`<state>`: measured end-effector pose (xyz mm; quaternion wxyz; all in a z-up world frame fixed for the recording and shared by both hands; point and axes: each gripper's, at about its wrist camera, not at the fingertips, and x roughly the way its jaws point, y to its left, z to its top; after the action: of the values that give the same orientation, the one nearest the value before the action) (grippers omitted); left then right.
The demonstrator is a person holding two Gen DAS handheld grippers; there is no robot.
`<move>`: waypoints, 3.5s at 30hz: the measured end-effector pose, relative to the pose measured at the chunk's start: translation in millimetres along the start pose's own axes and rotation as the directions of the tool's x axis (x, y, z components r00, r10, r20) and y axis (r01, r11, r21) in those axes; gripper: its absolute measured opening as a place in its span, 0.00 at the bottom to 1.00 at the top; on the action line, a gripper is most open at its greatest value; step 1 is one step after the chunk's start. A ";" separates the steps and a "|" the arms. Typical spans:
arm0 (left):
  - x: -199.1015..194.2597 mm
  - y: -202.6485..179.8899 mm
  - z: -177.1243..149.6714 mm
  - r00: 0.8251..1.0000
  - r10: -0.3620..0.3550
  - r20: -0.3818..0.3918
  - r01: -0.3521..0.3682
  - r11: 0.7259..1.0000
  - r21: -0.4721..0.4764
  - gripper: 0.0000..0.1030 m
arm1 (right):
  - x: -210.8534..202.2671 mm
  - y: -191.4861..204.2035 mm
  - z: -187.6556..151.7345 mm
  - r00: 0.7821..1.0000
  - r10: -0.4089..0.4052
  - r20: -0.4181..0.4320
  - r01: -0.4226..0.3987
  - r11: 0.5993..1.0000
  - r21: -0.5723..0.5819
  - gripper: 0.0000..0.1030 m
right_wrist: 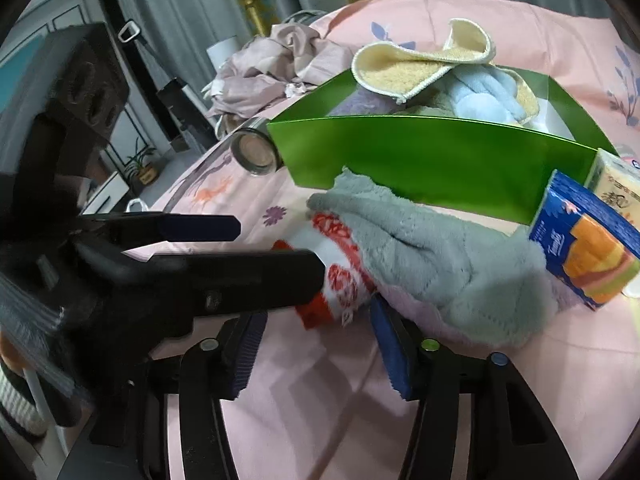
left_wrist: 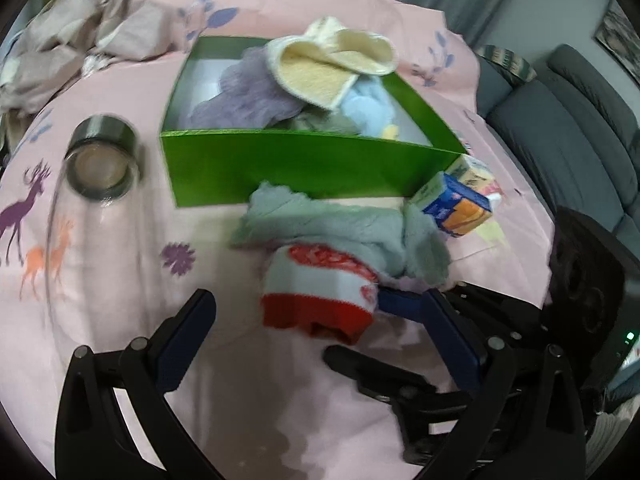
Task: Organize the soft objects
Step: 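Move the right gripper down to the red-and-white knit sock, then close the right gripper on the red-and-white knit sock, then lift the knit sock and carry it over the green box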
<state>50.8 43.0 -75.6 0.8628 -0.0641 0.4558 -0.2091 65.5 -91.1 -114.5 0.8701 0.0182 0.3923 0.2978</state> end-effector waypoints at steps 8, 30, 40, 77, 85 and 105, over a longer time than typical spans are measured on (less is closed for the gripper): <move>20.3 9.4 8.1 0.998 0.001 -0.065 -0.005 0.998 -0.056 0.71 | 1.9 -3.6 5.1 1.000 -0.012 0.002 0.012 1.000 0.002 0.52; -28.2 -5.6 -23.2 0.998 -0.057 0.004 0.057 0.995 -0.086 0.59 | -27.5 18.3 -4.0 0.999 0.007 0.054 -0.003 0.998 -0.062 0.33; -65.8 -36.4 -33.1 0.996 -0.034 0.084 0.039 0.997 -0.064 0.59 | -71.9 42.6 -14.2 0.992 0.012 0.124 0.002 0.993 -0.118 0.34; -65.4 -87.4 -15.6 0.995 0.046 0.094 -0.054 0.995 0.079 0.59 | -109.9 12.1 -20.4 0.969 0.056 0.239 -0.047 0.998 -0.043 0.34; -61.7 -97.0 1.5 0.990 0.087 0.108 -0.102 0.984 0.147 0.59 | -109.8 2.7 -11.2 0.960 0.071 0.270 -0.065 0.997 -0.034 0.34; -34.0 -105.9 65.7 0.979 0.138 0.150 -0.175 0.947 0.271 0.59 | -96.2 -38.5 38.2 0.940 0.059 0.336 -0.067 0.998 0.011 0.34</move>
<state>55.4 -43.8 20.0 0.9046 0.0828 0.3682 -0.1981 62.0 -166.3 -33.7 0.9140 0.0908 0.2409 0.3136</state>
